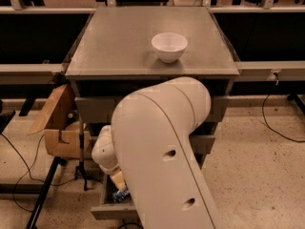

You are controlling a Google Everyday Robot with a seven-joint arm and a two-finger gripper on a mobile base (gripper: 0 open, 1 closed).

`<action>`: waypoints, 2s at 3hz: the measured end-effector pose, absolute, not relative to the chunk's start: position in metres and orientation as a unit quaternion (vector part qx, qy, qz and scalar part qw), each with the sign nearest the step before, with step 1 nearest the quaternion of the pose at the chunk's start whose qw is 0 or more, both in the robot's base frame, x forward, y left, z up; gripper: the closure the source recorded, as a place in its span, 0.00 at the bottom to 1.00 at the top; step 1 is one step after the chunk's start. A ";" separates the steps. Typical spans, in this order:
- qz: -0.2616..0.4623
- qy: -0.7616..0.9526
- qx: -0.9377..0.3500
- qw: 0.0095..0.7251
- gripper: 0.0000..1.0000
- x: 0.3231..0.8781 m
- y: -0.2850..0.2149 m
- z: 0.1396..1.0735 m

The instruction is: Pick pepsi can from bottom drawer and place on counter

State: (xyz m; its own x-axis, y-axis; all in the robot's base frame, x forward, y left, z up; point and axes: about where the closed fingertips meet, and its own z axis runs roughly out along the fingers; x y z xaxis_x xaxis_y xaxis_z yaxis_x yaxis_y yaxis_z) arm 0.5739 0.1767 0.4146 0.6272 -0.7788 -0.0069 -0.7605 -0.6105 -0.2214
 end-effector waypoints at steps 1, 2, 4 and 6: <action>-0.036 0.443 -0.894 0.060 0.00 0.573 0.138 0.377; -0.042 0.398 -0.916 0.022 0.00 0.586 0.102 0.331; -0.023 0.289 -0.957 0.032 0.00 0.605 0.064 0.271; -0.024 0.259 -0.965 0.027 0.00 0.604 0.064 0.271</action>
Offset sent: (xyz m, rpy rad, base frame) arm 0.0265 -0.0985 -0.1117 -0.2194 0.0622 0.1563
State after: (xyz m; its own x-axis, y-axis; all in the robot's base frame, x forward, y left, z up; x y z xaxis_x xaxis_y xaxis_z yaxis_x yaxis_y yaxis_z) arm 0.6040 0.0635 0.2711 0.8644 -0.5017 0.0328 -0.4990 -0.8641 -0.0656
